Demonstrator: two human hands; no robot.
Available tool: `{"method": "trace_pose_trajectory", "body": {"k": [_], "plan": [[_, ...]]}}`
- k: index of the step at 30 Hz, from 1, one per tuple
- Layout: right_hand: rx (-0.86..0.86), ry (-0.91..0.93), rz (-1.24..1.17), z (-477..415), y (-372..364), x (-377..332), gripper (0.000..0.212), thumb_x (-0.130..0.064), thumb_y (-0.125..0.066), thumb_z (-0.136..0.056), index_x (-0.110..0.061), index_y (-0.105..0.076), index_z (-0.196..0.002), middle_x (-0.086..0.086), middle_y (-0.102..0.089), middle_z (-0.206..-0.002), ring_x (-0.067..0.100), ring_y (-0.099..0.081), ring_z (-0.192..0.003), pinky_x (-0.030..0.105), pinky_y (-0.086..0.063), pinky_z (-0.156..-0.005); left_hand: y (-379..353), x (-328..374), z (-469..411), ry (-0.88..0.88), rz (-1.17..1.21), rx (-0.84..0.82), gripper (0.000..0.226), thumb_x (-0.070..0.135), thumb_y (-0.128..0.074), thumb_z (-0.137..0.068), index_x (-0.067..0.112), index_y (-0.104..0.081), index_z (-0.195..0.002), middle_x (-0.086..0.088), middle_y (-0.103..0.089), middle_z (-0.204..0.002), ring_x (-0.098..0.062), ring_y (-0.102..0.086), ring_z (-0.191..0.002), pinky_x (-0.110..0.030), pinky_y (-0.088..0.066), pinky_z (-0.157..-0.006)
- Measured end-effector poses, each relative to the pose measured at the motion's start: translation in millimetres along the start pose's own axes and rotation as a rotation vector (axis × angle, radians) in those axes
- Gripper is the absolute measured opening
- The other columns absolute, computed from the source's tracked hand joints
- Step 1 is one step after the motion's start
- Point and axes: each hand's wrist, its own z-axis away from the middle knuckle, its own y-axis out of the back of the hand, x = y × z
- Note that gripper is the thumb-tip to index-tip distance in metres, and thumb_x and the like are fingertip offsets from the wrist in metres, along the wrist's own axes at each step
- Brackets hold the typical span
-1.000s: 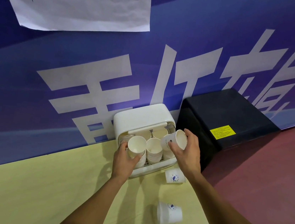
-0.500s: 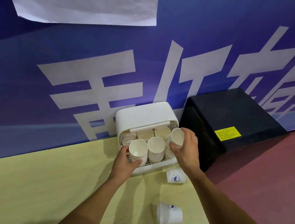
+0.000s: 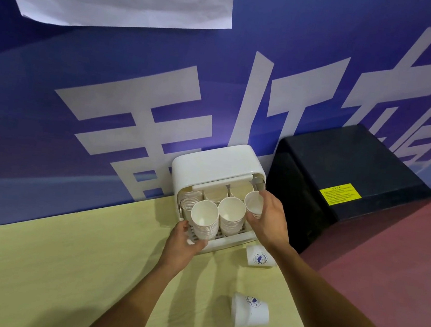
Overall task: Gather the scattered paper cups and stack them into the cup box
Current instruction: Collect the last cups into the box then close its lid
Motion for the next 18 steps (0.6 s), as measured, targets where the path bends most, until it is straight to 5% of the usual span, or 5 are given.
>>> {"method": "trace_pose_trajectory", "body": {"k": [7, 13, 18], "plan": [[0.004, -0.020, -0.058, 10.2, 5.0, 8.6, 0.060, -0.034, -0.072, -0.087, -0.024, -0.045, -0.139, 0.000, -0.051, -0.140, 0.020, -0.048, -0.128, 0.042, -0.047, -0.105, -5.6, -7.4, 3.8, 0.000, -0.059, 0.029, 0.074, 0.032, -0.085, -0.070, 0.017, -0.044, -0.130, -0.003, -0.052, -0.120, -0.020, -0.059, -0.102, -0.034, -0.051, -0.089], [0.025, -0.159, -0.035, 34.7, 11.7, 24.5, 0.056, -0.021, -0.070, -0.088, -0.008, -0.048, -0.138, 0.014, -0.052, -0.136, 0.031, -0.047, -0.127, 0.042, -0.042, -0.103, -15.0, -10.4, 9.7, -0.055, -0.130, 0.010, 0.053, 0.032, -0.084, -0.071, 0.018, -0.050, -0.110, -0.003, -0.054, -0.110, -0.015, -0.061, -0.085, -0.030, -0.051, -0.079], [-0.093, -0.345, 0.011, 62.2, 3.4, 45.8, 0.064, -0.029, -0.069, -0.087, -0.006, -0.043, -0.141, 0.017, -0.049, -0.136, 0.035, -0.048, -0.124, 0.044, -0.043, -0.102, -31.8, -9.8, 28.9, -0.008, -0.153, -0.247, 0.042, 0.039, -0.083, -0.071, 0.022, -0.057, -0.100, 0.002, -0.060, -0.101, -0.011, -0.058, -0.080, -0.032, -0.052, -0.077]]}}
